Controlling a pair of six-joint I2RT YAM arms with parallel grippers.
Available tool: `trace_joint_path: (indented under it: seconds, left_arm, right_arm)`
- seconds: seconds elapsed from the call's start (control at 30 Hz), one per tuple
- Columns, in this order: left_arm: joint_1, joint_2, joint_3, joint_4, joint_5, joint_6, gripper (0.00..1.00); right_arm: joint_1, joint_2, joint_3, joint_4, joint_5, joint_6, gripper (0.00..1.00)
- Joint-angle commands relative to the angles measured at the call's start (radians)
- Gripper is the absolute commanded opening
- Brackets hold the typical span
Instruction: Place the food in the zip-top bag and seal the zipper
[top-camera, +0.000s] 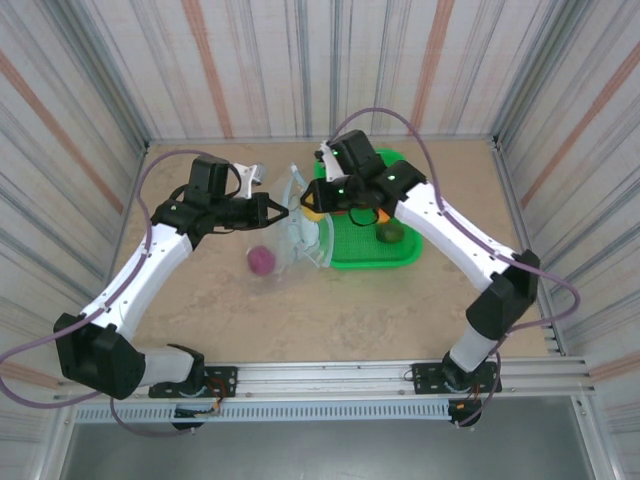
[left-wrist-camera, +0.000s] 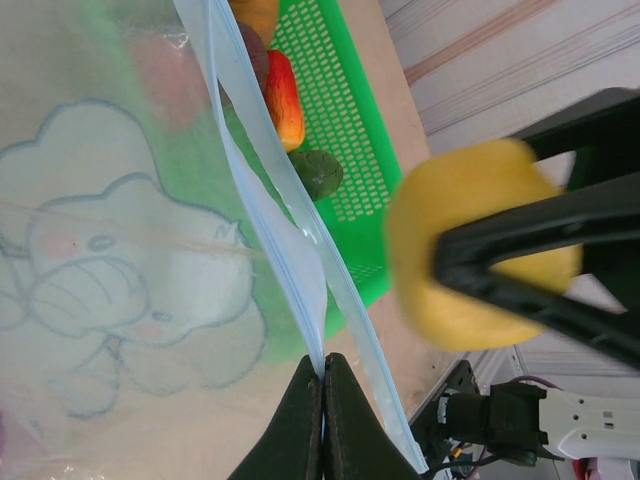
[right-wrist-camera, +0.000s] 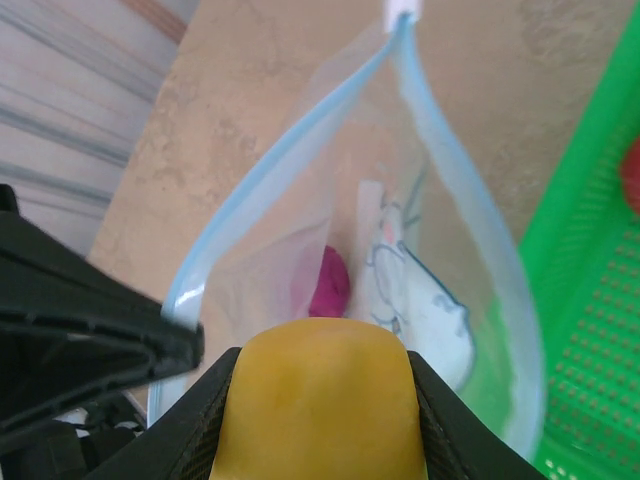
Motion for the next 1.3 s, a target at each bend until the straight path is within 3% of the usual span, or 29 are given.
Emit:
trace_joint_path:
  seconds: [0.0, 0.33, 0.37, 0.43, 0.5, 0.57, 0.73, 1.13, 1.27]
  left_arm:
    - [0.009, -0.028, -0.014, 0.028, 0.041, -0.005, 0.00]
    - [0.025, -0.051, -0.026, 0.055, 0.055, -0.036, 0.00]
    - [0.030, -0.051, -0.029, 0.060, 0.062, -0.042, 0.00]
    - [0.045, -0.052, -0.034, 0.068, 0.070, -0.055, 0.00]
    - [0.058, -0.050, -0.038, 0.077, 0.080, -0.065, 0.00]
    - [0.063, -0.049, -0.040, 0.081, 0.085, -0.069, 0.00]
    - [0.062, -0.042, -0.039, 0.081, 0.089, -0.069, 0.00]
    - [0.043, -0.018, -0.029, 0.055, 0.073, -0.040, 0.00]
    - [0.037, -0.003, -0.024, 0.055, 0.084, -0.042, 0.00]
  right_arm:
    - [0.019, 0.084, 0.036, -0.018, 0.015, 0.048, 0.28]
    - [0.043, 0.255, 0.063, 0.197, -0.035, 0.264, 0.30]
    - [0.045, 0.264, 0.066, 0.207, -0.033, 0.273, 0.36]
    - [0.052, 0.274, 0.071, 0.214, -0.017, 0.283, 0.56]
    - [0.054, 0.265, 0.066, 0.212, 0.003, 0.281, 0.66]
    - [0.053, 0.247, 0.045, 0.224, -0.001, 0.278, 0.70]
    - [0.046, 0.178, -0.015, 0.233, -0.007, 0.254, 0.69]
    - [-0.002, -0.087, -0.157, 0.173, -0.002, 0.168, 0.45]
    - [-0.036, -0.170, -0.192, 0.088, 0.091, 0.154, 0.44]
